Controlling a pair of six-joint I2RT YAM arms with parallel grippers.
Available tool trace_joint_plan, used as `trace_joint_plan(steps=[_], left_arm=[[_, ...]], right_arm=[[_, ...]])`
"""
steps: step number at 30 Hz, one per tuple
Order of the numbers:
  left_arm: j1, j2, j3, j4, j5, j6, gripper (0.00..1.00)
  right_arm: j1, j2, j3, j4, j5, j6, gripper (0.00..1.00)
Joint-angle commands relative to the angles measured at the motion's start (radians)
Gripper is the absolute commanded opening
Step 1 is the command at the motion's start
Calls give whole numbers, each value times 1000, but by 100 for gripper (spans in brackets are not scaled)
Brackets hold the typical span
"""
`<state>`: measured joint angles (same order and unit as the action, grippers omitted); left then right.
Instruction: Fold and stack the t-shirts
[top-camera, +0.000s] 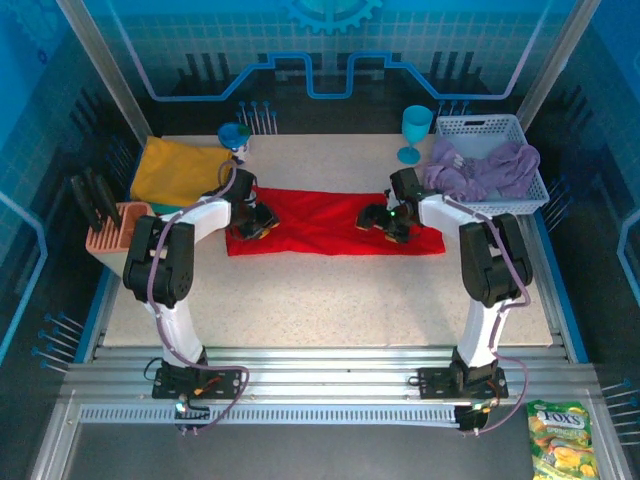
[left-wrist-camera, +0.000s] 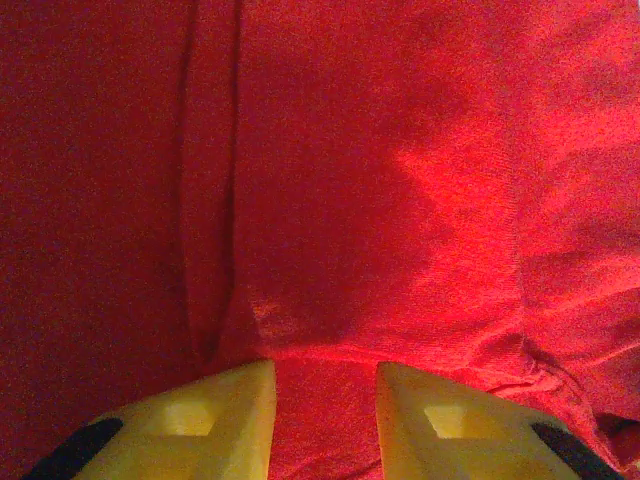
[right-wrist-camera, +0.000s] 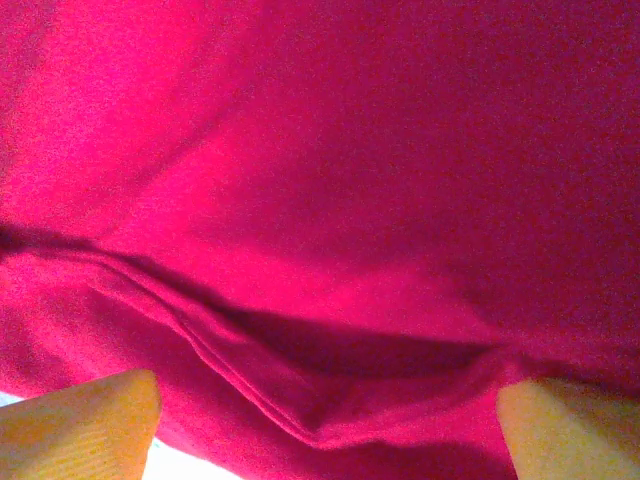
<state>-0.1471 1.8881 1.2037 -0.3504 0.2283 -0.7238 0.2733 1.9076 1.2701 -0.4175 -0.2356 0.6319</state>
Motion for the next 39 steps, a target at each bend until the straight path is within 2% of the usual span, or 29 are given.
trace_joint_plan(steps=[1,6,11,22,25,28,39], left_arm=[[-3,-31,26,-47,-29,34,33],[-3,-34,21,-54,-31,37,33],[-3,-40,17,-54,-37,45,32],[-1,-4,109,-75,-30,56,32],[-2,-9,120,-128,-83,83,32],[0,-41,109,-159,-142,117,33],[3,-16,90,-157,-137,128,37]], right_arm=[[-15,31,83,-6,-6,3,88],[-43,97,151,-20,-20,5,88],[-58,93,137,-18,-7,-3,88],[-79,-123,18,35,-69,-44,89],[-88,-166,-9,21,-74,-47,90],[-98,-198,-40,17,-79,-47,90],[-110,-270,-101,-4,-58,-67,91]])
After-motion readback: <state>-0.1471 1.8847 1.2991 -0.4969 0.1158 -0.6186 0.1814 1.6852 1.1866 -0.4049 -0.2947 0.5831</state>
